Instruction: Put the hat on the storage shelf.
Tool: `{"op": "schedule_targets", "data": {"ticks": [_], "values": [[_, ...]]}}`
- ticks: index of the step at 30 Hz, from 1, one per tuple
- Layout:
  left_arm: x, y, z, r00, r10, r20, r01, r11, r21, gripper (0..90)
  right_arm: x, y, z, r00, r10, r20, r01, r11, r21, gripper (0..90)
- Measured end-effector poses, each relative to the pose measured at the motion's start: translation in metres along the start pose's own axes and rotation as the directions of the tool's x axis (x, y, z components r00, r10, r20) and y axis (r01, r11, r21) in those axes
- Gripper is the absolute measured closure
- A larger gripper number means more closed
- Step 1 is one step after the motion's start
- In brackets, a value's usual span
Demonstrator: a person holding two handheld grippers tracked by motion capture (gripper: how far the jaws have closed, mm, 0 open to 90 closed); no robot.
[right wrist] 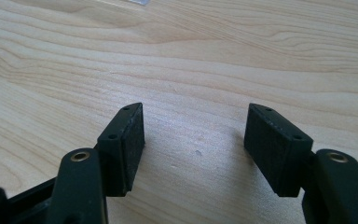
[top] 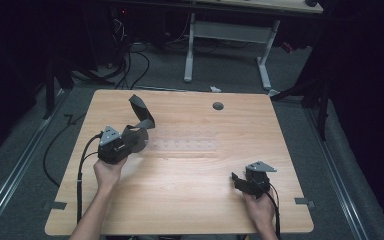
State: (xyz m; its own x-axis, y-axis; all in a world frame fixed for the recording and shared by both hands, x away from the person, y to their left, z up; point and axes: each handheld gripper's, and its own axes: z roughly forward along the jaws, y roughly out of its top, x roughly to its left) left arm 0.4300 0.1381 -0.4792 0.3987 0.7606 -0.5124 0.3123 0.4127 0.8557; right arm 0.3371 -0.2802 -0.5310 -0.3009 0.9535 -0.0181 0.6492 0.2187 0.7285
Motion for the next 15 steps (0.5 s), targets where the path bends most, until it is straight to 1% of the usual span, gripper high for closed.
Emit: {"op": "schedule_targets", "data": {"ticks": [1, 2, 6, 7, 9, 11, 15], "values": [[0.001, 0.000, -0.001, 0.9999, 0.000, -0.013, 0.000, 1.0000, -0.002, 66.1, 0.000, 0.000, 0.000, 1.0000, 0.001, 0.000, -0.001, 1.000, 0.000, 38.1], [0.002, 0.000, -0.002, 0.9998, 0.002, -0.020, -0.002, 1.0000, 0.002, 63.3, 0.000, 0.000, 0.000, 1.0000, 0.001, 0.000, -0.001, 1.000, 0.000, 38.1], [0.006, 0.001, -0.011, 0.9993, -0.016, -0.033, 0.017, 0.9998, 0.010, 52.1, 0.000, 0.000, 0.000, 1.0000, 0.002, 0.000, -0.002, 1.000, 0.001, 38.1], [0.007, 0.001, -0.013, 0.9992, -0.019, -0.035, 0.020, 0.9996, 0.021, 50.3, 0.000, 0.000, 0.000, 1.0000, 0.002, 0.000, -0.002, 1.000, 0.000, 38.1], [0.009, 0.001, -0.018, 0.9991, -0.022, -0.037, 0.023, 0.9995, 0.024, 47.3, 0.000, 0.000, 0.000, 1.0000, 0.002, 0.000, -0.002, 1.000, 0.001, 38.1], [0.011, 0.001, -0.024, 0.9987, -0.037, -0.036, 0.039, 0.9988, 0.031, 45.0, 0.000, 0.000, 0.000, 1.0000, 0.002, 0.001, -0.002, 1.000, 0.001, 38.1], [0.017, -0.001, -0.035, 0.9970, -0.060, -0.047, 0.062, 0.9973, 0.040, 42.3, 0.000, 0.000, 0.000, 1.0000, 0.003, 0.000, -0.003, 1.000, 0.000, 38.1]]}}
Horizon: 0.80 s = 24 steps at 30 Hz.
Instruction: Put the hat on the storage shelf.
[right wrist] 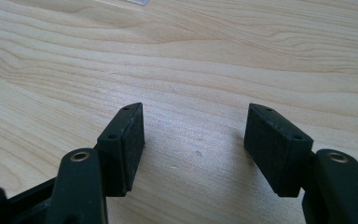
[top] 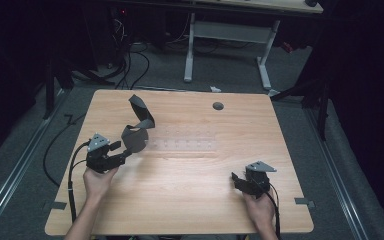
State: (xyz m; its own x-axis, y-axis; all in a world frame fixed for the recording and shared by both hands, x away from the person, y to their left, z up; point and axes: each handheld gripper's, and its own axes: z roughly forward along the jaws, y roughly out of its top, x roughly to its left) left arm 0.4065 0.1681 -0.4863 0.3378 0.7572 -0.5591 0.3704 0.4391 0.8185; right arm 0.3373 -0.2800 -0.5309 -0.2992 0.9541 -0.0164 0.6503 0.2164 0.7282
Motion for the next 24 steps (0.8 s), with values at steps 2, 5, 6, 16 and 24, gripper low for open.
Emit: {"op": "schedule_targets", "data": {"ticks": [2, 5, 6, 16, 24], "values": [[0.002, -0.001, -0.005, 0.9999, -0.011, -0.001, 0.011, 0.9999, -0.001, 41.5, 0.000, 0.000, 0.000, 1.0000, -0.001, 0.000, 0.001, 1.000, 0.000, 38.1], [0.005, -0.002, -0.012, 0.9996, -0.029, -0.003, 0.029, 0.9996, 0.002, 41.1, 0.000, 0.000, 0.000, 1.0000, 0.000, 0.000, 0.000, 1.000, 0.000, 38.1], [0.006, -0.003, -0.013, 0.9996, -0.028, -0.004, 0.028, 0.9996, 0.003, 40.9, 0.000, 0.000, 0.000, 1.0000, 0.000, 0.000, 0.000, 1.000, 0.000, 38.1], [0.008, -0.015, -0.028, 0.9989, -0.046, -0.002, 0.046, 0.9984, 0.034, 39.4, 0.000, 0.000, 0.000, 1.0000, 0.000, 0.000, 0.000, 1.000, 0.000, 38.1], [0.018, -0.044, -0.026, 0.9937, 0.049, -0.101, -0.041, 0.9961, 0.079, 38.4, 0.000, 0.000, 0.000, 1.0000, 0.000, 0.000, 0.000, 1.000, 0.000, 38.1]]}}
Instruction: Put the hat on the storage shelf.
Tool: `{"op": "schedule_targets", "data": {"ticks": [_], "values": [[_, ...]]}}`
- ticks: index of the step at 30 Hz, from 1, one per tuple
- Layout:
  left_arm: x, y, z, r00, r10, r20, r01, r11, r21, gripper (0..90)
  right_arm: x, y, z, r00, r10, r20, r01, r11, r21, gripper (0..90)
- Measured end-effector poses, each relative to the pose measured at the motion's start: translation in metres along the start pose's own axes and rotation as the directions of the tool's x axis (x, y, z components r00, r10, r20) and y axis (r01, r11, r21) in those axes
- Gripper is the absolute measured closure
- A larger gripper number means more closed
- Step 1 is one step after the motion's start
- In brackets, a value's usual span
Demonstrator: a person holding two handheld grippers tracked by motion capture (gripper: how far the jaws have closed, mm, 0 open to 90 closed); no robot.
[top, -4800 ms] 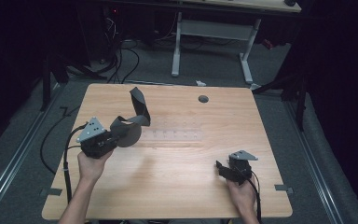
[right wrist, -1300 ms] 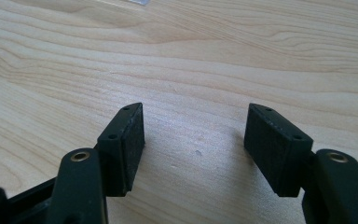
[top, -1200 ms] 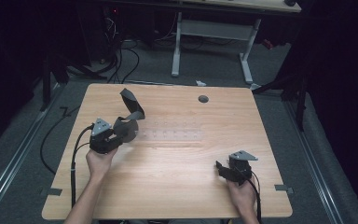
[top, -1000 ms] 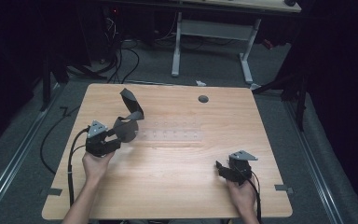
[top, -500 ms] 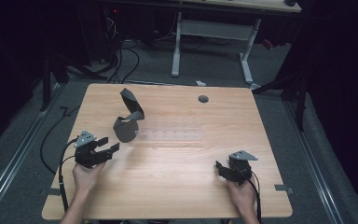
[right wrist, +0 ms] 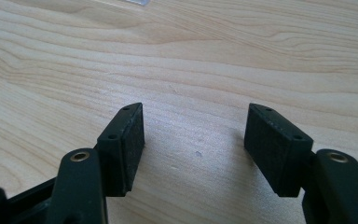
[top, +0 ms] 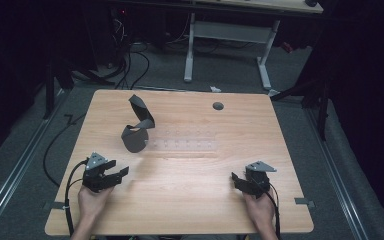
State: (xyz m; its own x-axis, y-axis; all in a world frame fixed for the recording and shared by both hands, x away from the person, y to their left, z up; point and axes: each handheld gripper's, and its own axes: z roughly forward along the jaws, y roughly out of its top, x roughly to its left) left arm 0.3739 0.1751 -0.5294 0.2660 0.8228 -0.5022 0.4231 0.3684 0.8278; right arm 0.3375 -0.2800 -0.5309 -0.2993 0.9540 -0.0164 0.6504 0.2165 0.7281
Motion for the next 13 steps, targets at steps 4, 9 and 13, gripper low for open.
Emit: {"op": "schedule_targets", "data": {"ticks": [4, 9, 13], "values": [[0.004, -0.010, 0.005, 0.9981, 0.038, -0.048, -0.037, 0.9991, 0.019, 37.3, 0.000, 0.000, 0.000, 1.0000, 0.000, 0.000, 0.000, 1.000, 0.000, 38.0], [0.002, -0.017, 0.009, 0.9925, 0.093, -0.080, -0.089, 0.9944, 0.057, 34.9, 0.000, 0.000, 0.000, 1.0000, 0.000, 0.000, 0.000, 1.000, 0.000, 38.0], [0.002, -0.017, 0.010, 0.9928, 0.085, -0.084, -0.081, 0.9954, 0.052, 33.7, 0.000, 0.000, 0.000, 1.0000, 0.000, 0.000, 0.000, 1.000, 0.000, 38.1]]}}
